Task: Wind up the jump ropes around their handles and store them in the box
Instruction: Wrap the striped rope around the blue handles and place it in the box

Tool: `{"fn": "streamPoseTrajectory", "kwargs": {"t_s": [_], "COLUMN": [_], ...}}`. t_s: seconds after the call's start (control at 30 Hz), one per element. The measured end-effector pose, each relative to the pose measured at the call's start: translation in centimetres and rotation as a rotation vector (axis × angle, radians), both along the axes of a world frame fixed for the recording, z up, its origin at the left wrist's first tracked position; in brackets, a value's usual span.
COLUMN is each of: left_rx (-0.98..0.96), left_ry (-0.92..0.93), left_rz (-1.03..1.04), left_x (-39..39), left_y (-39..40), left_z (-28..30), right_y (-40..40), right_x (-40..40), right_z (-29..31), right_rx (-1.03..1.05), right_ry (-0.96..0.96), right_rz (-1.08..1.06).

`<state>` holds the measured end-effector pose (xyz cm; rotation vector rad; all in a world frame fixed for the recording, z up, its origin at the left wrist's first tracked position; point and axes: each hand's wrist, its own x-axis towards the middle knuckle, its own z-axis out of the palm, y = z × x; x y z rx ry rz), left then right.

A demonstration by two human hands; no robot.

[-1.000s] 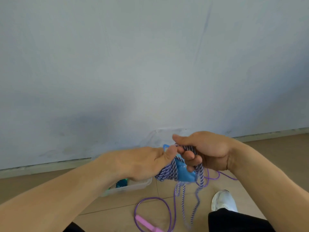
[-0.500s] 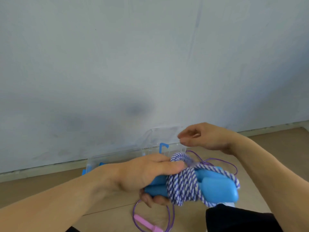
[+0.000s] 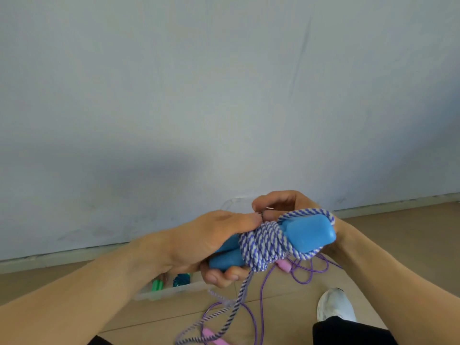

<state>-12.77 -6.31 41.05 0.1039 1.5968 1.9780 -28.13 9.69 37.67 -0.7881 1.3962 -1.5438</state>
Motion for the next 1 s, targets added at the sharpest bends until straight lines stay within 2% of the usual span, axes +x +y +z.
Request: {"fn": "streamPoseTrajectory", "kwargs": {"t_s": [0.1, 0.2, 0.3, 0.37, 0.47, 0.6, 0.7, 0.83, 1.0], "left_rx": [-0.049, -0.041, 0.039, -0.067, -0.363, -0.534, -0.548, -0.512, -0.565], "left_ry": [0.077, 0.072, 0.081, 0.135, 0.206, 0.248, 0.244, 0.195, 0.171], "left_rz": [0.086, 0.272, 0.433, 0.466, 0.535, 0.596, 0.680, 0.792, 0.790], "left_x": [0.0, 0.3, 0.1, -0.2, -0.6, -1.1, -1.5, -1.9, -2.3], "left_y": [-0.2, -0.5, -1.2, -1.8, -2.4, -2.6, -2.9, -3.2, -2.4], "left_z": [-0.5, -1.1, -0.8, -0.3, -0.5, -1.0, -1.1, -1.0, -1.9], "right_y": [-0.8, -1.6, -1.8, -2.1, -3.1, -3.0, -2.7, -2.4, -2.2], "right_x": [-0.1, 1.1, 3.9, 5.5, 6.0, 6.4, 6.6, 6.5, 6.5], "right_z": [-0.7, -2.3, -3.8, -3.7, -2.3, -0.9, -0.3, 0.1, 0.6], "right_rx": [-0.007, -0.173, -0.046, -0.034, 0.009, 0.067, 0.122, 0.199, 0.315], "right_ry": [-0.057, -0.210, -0.348, -0.351, -0.331, -0.334, -0.367, -0.287, -0.257], "right_rz": [-0.079, 0.084, -0.089, -0.185, -0.329, -0.395, -0.382, -0.435, -0.452]}}
